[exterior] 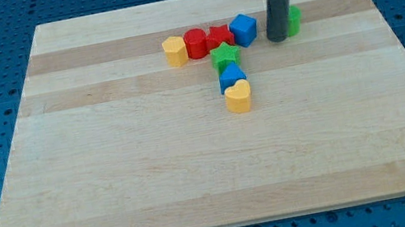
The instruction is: Move green circle towards bottom right
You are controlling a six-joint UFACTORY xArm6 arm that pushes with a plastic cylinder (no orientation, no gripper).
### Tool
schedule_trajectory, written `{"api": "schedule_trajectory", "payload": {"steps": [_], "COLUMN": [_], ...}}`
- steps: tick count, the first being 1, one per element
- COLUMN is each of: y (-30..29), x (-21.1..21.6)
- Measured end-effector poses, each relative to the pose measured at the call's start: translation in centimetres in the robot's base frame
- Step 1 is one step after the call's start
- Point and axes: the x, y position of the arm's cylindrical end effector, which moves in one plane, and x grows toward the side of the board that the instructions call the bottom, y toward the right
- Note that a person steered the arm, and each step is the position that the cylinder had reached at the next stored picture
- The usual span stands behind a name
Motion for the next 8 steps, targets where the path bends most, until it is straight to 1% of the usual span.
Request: {"api": "schedule_trajectory", "payload": {"steps": [2,4,5,6,7,8], "y": [3.4,3.6,4.4,4.6,4.1,3.0], "x": [-0.5,-2.8,-3.2,-4.8,-6.2,-6.5]}}
